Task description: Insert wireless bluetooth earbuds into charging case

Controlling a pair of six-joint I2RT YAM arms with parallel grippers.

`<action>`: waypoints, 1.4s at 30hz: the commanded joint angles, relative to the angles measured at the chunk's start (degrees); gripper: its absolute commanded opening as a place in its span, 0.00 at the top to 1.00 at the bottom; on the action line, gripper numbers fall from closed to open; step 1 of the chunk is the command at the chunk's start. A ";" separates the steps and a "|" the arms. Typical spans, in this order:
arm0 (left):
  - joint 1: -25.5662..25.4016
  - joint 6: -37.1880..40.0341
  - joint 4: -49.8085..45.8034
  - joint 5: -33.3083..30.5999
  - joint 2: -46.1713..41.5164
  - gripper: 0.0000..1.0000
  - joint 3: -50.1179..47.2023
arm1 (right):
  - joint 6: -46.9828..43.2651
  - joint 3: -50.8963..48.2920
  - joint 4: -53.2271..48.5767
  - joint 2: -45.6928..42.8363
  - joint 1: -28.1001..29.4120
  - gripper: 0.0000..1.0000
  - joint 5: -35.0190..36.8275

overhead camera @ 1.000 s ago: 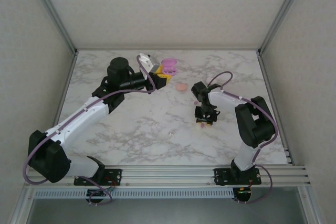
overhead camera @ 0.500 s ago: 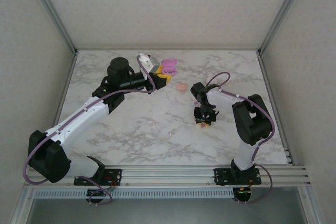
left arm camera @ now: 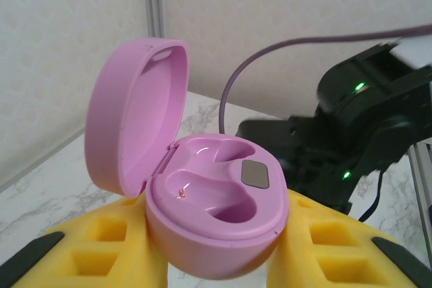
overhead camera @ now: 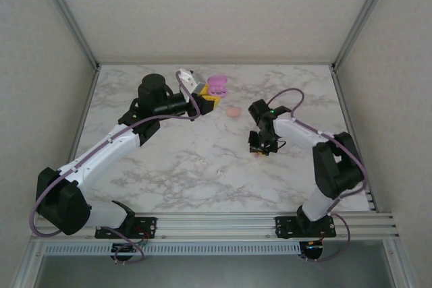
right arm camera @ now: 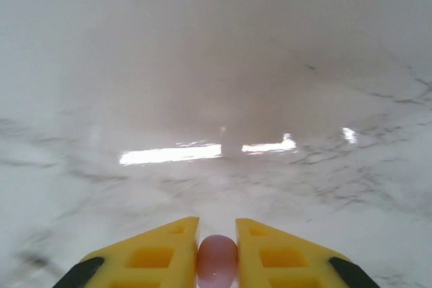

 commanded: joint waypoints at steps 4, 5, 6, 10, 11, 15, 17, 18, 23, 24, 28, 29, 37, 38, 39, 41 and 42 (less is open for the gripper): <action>0.83 -1.72 3.53 0.17 1.77 0.77 -0.07 | 0.59 2.50 9.73 -10.67 -5.39 0.81 -23.22; 0.95 -2.25 4.15 0.27 2.03 0.78 -0.29 | 1.22 2.47 11.88 -11.63 -6.62 0.81 -28.45; 1.05 -2.57 4.69 0.42 2.18 0.77 -0.50 | 1.78 2.70 13.38 -12.17 -7.52 0.81 -32.27; 1.47 -4.43 7.45 0.71 3.04 0.78 -1.88 | 2.90 5.13 17.68 -13.07 -9.84 0.81 -45.52; 1.58 -4.75 7.83 0.85 3.20 0.78 -2.10 | 3.15 5.85 18.41 -13.19 -10.16 0.81 -47.98; 1.67 -5.03 8.53 1.41 3.37 0.78 -2.90 | 4.72 8.48 22.64 -13.63 -10.70 0.81 -56.38; 1.67 -5.01 8.76 1.49 3.41 0.78 -3.42 | 5.97 9.50 25.05 -13.66 -10.90 0.81 -59.73; 1.67 -5.02 8.89 1.46 3.32 0.78 -3.68 | 6.51 10.20 25.74 -13.62 -10.93 0.81 -61.14; 1.58 -4.51 9.03 1.71 3.40 0.78 -4.29 | 7.94 13.00 27.03 -13.25 -10.93 0.80 -64.76; 1.58 -4.41 9.14 1.81 3.41 0.77 -4.36 | 8.56 13.25 27.69 -13.17 -10.93 0.80 -65.29; 1.32 -3.73 9.16 2.04 3.16 0.77 -4.84 | 9.64 14.72 28.14 -13.06 -10.93 0.80 -65.59; 1.15 -3.47 9.33 2.00 2.98 0.77 -5.08 | 9.60 15.22 27.46 -13.01 -10.89 0.80 -65.30; -0.30 -1.51 9.68 1.18 2.09 0.77 -5.98 | 10.25 17.26 26.42 -12.20 -10.85 0.79 -62.32; -0.44 -1.26 9.71 0.98 2.09 0.77 -5.98 | 10.49 17.33 26.67 -12.13 -10.84 0.79 -61.92; -0.61 -1.09 9.61 0.76 2.02 0.77 -5.92 | 10.75 17.46 26.75 -12.07 -10.85 0.79 -61.43; -1.12 -0.72 9.51 0.18 2.00 0.77 -5.89 | 12.00 17.54 27.44 -11.91 -10.84 0.79 -60.30; -1.38 -0.59 9.64 -0.14 1.92 0.77 -5.89 | 12.80 17.48 27.90 -11.80 -10.84 0.79 -59.62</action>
